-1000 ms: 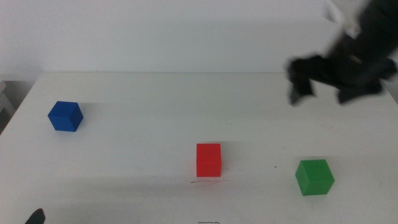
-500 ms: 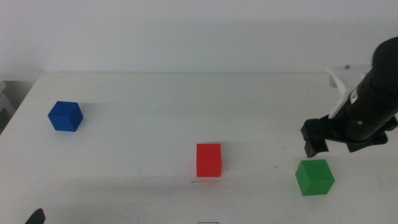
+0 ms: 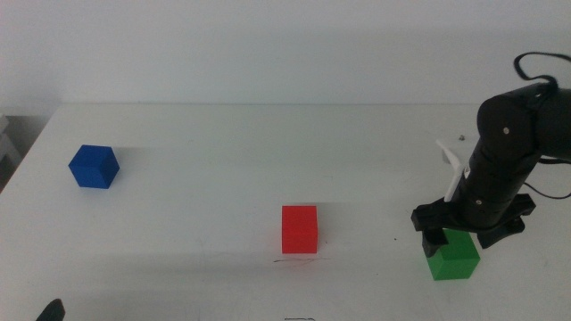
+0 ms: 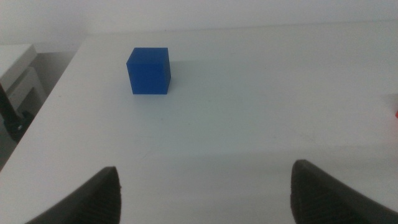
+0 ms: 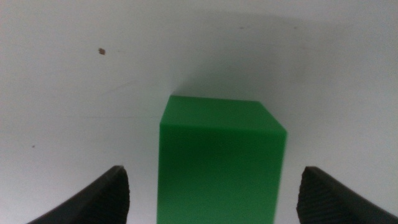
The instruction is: Stack red cubes first, then green, then blue cubes in a specific spot.
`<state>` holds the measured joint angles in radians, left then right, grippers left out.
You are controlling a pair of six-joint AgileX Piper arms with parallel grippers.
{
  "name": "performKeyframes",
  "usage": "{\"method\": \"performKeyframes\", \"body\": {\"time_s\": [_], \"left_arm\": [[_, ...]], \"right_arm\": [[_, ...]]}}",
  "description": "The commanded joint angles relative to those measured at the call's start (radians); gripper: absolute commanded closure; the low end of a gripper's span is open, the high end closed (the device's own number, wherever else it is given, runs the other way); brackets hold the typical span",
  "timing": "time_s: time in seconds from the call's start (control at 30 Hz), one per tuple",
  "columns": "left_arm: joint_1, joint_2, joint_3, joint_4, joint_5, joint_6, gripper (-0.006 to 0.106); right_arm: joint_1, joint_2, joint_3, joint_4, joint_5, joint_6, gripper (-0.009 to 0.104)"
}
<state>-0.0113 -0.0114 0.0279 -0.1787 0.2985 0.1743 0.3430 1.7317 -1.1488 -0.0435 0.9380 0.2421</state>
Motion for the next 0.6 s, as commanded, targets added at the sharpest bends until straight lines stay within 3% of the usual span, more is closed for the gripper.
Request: {"method": "performKeyframes", "body": {"time_s": [0.0,0.17,0.27,0.37,0.5,0.57], "left_arm": [[0.001,-0.026,0.000,-0.007,-0.078,-0.009,0.007],[0.001,-0.026,0.000,-0.007,-0.078,-0.009,0.007],[0.001,-0.026,0.000,-0.007,-0.078,-0.009,0.007],[0.001,-0.026,0.000,-0.007,-0.078,-0.009,0.007],[0.001,-0.026,0.000,-0.007,-0.078,-0.009,0.007],[0.001,-0.026,0.000,-0.007,-0.078,-0.009,0.007]], "right_arm": [[-0.008,-0.023,-0.019,-0.002,-0.014,-0.010,0.001],[-0.009,0.014,-0.019,0.002,-0.021,-0.010,0.008],[-0.009,0.037,-0.019,0.002,-0.029,-0.004,0.021],[-0.009,0.051,-0.019,0.002,-0.046,0.033,0.045],[-0.003,0.026,-0.036,-0.022,-0.018,0.093,0.092],[0.023,-0.020,-0.072,-0.051,0.033,0.160,0.096]]}}
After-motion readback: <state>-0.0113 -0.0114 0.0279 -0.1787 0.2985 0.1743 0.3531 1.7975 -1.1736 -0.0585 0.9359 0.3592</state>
